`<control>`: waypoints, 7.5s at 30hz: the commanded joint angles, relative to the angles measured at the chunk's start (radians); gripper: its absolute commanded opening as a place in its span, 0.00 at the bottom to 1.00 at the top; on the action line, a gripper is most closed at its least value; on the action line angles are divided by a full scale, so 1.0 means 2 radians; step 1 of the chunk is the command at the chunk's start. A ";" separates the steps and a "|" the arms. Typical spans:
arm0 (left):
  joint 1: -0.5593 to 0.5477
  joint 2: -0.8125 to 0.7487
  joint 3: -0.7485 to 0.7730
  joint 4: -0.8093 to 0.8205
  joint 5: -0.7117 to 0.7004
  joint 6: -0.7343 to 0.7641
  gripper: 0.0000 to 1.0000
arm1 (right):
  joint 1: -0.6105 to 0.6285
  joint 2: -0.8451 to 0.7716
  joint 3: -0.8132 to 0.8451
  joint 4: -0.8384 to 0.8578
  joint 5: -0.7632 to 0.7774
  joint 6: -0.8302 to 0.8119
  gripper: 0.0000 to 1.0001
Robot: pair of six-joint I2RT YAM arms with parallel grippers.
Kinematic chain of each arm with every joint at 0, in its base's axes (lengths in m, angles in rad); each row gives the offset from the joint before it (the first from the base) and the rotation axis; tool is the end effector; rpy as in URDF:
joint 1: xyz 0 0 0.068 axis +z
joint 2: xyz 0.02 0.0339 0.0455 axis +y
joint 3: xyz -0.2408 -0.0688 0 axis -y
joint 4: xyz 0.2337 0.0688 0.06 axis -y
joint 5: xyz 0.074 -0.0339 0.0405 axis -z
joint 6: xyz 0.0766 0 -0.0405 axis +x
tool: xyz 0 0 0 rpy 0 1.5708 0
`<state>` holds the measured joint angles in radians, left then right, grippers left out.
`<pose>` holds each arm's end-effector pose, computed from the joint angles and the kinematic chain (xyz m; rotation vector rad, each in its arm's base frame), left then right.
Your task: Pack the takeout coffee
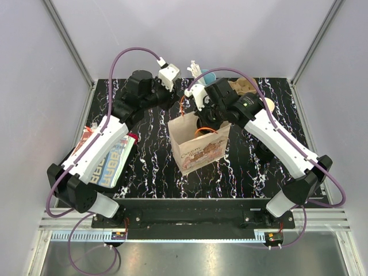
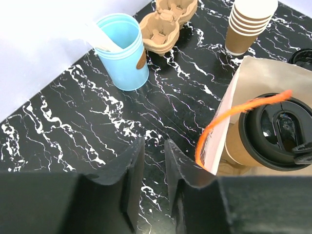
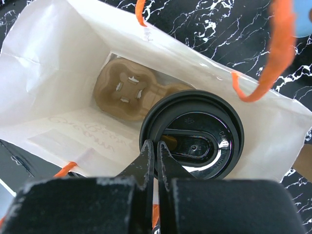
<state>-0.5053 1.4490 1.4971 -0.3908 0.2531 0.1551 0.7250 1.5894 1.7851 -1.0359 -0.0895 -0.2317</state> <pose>0.3065 -0.1915 0.3739 0.7868 1.7635 -0.4772 0.2517 0.2321 0.3466 -1.1572 2.1412 0.3329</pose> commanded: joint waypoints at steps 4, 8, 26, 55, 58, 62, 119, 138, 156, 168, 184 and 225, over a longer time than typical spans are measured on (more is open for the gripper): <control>0.002 0.013 0.008 0.033 -0.021 -0.012 0.21 | 0.004 -0.006 -0.012 0.025 -0.012 -0.026 0.00; 0.002 0.013 0.009 0.032 -0.016 -0.014 0.28 | 0.003 -0.005 -0.018 0.029 -0.005 -0.031 0.00; 0.080 -0.024 -0.005 0.054 0.156 -0.054 0.81 | 0.004 0.002 -0.031 0.049 0.017 -0.024 0.00; 0.066 0.069 0.045 0.060 0.250 -0.069 0.21 | 0.004 -0.012 -0.053 0.055 0.023 -0.020 0.00; 0.065 0.080 0.054 0.060 0.247 -0.076 0.03 | 0.004 -0.012 -0.058 0.056 0.022 -0.021 0.00; 0.064 0.085 0.055 0.063 0.231 -0.094 0.00 | 0.003 -0.015 -0.066 0.055 0.019 -0.026 0.00; 0.053 0.088 0.042 0.066 0.088 -0.127 0.00 | -0.014 0.047 -0.072 0.054 0.018 -0.041 0.00; 0.046 0.082 0.032 0.070 0.090 -0.124 0.00 | -0.020 0.057 -0.037 0.066 0.019 -0.026 0.00; 0.046 0.085 0.035 0.071 0.084 -0.126 0.00 | -0.021 0.066 -0.066 0.054 0.027 -0.035 0.00; 0.045 0.082 0.035 0.070 0.084 -0.126 0.00 | -0.032 0.072 -0.078 0.069 0.019 -0.034 0.00; 0.045 0.079 0.034 0.070 0.084 -0.125 0.00 | -0.039 0.077 -0.092 0.082 0.006 -0.037 0.00; 0.044 0.079 0.033 0.070 0.084 -0.127 0.00 | -0.039 0.080 -0.103 0.094 -0.024 -0.038 0.00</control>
<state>-0.4126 1.6508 1.5612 -0.2932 0.4393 -0.1024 0.6525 1.7443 1.5761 -0.8772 -0.1184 -0.3012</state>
